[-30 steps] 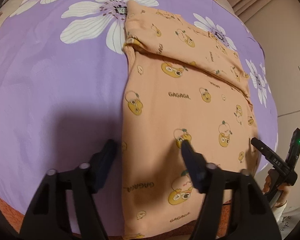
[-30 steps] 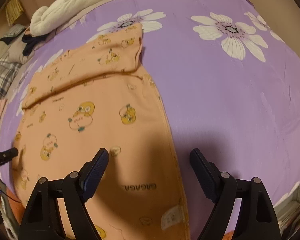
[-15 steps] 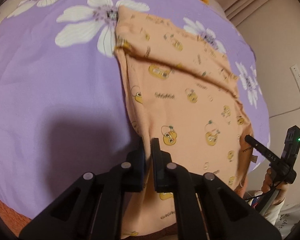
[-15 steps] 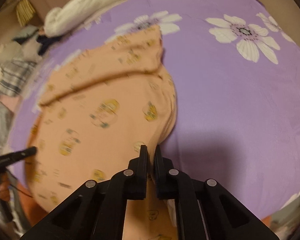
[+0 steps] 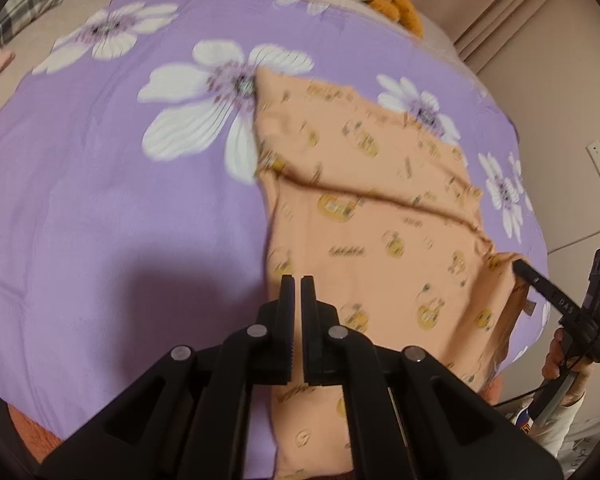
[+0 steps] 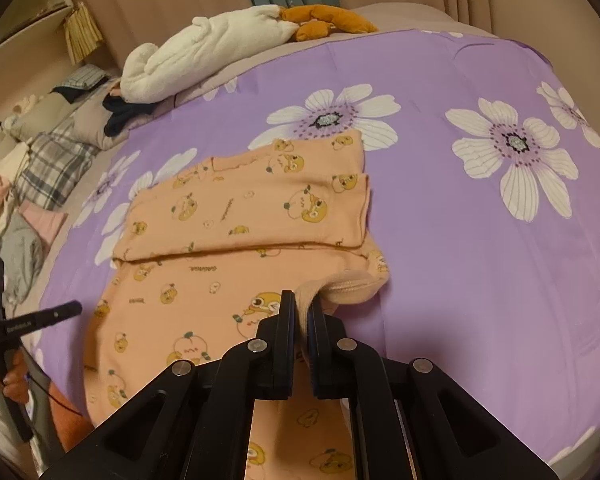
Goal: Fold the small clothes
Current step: 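Lift the leg end with both grippers and fold it over the body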
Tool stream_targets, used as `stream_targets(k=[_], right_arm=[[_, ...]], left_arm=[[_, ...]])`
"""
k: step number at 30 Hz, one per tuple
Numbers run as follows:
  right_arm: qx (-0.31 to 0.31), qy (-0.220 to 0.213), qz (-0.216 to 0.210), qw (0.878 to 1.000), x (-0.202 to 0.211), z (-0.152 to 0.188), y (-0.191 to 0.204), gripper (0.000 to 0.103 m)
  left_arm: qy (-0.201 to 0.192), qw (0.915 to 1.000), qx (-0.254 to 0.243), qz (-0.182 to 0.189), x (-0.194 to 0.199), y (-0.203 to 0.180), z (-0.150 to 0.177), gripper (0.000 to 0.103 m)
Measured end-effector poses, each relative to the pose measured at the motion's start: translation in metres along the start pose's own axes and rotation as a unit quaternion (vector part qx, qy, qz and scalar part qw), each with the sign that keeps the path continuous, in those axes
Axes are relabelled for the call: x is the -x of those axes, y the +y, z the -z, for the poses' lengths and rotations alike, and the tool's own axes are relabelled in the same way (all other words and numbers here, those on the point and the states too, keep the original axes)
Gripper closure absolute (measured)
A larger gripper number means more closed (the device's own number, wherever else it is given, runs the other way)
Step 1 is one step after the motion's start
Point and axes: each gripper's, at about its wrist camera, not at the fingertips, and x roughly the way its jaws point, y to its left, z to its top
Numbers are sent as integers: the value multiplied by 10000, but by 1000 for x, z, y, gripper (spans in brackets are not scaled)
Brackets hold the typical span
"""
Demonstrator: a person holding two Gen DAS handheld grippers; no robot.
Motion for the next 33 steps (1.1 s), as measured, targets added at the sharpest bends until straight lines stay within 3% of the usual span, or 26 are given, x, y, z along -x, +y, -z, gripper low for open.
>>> stream_targets(k=[2, 5, 9, 13, 14, 15, 16, 19, 25, 29, 33], right_arm=[[-86, 15, -2, 10000, 0, 2, -4, 96], [-176, 19, -5, 9998, 2, 4, -7, 96], [-206, 14, -5, 9998, 5, 6, -8, 96], [-235, 15, -5, 9997, 5, 7, -9, 96], [-253, 15, -17, 9997, 6, 8, -10, 96], [-262, 12, -22, 9997, 6, 8, -10, 96], [-267, 12, -19, 9996, 5, 8, -10, 96], [-277, 12, -29, 9996, 6, 8, -11, 96], [-284, -134, -134, 9994, 11, 1, -10, 96], [-300, -306, -48, 9991, 12, -13, -10, 96], [-424, -378, -141, 9983, 1, -27, -18, 96]], left_arm=[[153, 9999, 59, -34, -3, 6, 6, 94], [282, 9995, 106, -60, -4, 9, 15, 71], [353, 9993, 101, 38, -8, 9, 25, 68], [630, 9970, 223, 396, -20, 6, 35, 71], [664, 9967, 168, 443, -23, 3, 39, 80], [669, 9967, 104, 455, -25, 1, 41, 103], [682, 9967, 47, 446, -27, -2, 42, 99], [503, 9978, 101, 417, -21, -4, 40, 101], [-121, 9985, -139, 519, 12, -15, 14, 101], [-434, 9983, -220, 326, 18, -17, -12, 101], [-548, 9982, -222, 95, -1, -12, -41, 100]])
